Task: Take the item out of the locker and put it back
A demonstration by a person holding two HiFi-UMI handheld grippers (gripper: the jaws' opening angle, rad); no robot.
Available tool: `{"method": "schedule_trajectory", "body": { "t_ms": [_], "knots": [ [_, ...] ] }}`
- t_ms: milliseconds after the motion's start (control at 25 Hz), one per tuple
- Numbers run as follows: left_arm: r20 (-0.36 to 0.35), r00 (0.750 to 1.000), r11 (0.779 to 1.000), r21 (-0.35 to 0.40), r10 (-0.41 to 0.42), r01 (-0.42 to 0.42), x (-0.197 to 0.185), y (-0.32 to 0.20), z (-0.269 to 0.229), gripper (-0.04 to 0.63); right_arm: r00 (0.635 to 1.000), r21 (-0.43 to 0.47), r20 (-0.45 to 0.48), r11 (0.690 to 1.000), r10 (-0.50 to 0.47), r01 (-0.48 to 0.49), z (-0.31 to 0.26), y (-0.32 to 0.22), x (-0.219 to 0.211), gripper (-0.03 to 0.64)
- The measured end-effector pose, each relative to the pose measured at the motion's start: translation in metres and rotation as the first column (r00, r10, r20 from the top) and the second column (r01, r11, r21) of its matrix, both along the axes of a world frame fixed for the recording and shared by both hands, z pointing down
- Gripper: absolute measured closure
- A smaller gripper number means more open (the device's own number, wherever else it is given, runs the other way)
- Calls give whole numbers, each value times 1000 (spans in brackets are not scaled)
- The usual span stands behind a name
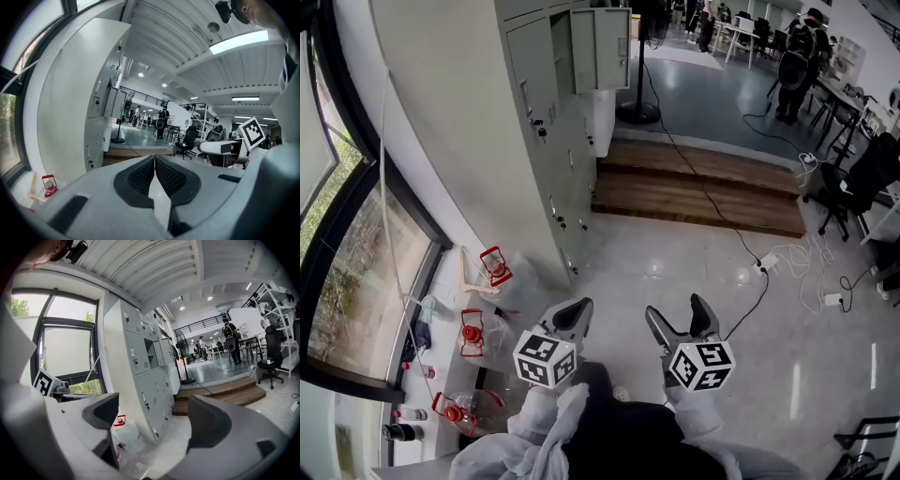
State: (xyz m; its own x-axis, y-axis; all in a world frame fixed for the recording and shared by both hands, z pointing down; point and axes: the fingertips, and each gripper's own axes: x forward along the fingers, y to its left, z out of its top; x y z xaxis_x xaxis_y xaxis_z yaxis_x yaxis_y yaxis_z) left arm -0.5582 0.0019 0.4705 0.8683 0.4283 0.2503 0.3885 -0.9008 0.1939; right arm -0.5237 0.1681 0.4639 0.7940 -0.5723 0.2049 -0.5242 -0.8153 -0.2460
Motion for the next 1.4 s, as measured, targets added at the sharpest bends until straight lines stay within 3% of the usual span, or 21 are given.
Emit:
{"method": "schedule_trajectory", "body": {
  "t_ms": [320,560,1400],
  "knots": [
    [44,999,999,-40,2,-1,19,0,17,581,999,-22,34,1000,8,-7,12,1,15,169],
    [28,999,998,-48,28,-26,56,5,15,581,999,-28,35,999,40,-39,13,9,44,169],
    [1,999,998,-55,40,-39,270,-26,-9,581,999,-36,32,999,23,-22,-9,-26,248,169]
  ]
}}
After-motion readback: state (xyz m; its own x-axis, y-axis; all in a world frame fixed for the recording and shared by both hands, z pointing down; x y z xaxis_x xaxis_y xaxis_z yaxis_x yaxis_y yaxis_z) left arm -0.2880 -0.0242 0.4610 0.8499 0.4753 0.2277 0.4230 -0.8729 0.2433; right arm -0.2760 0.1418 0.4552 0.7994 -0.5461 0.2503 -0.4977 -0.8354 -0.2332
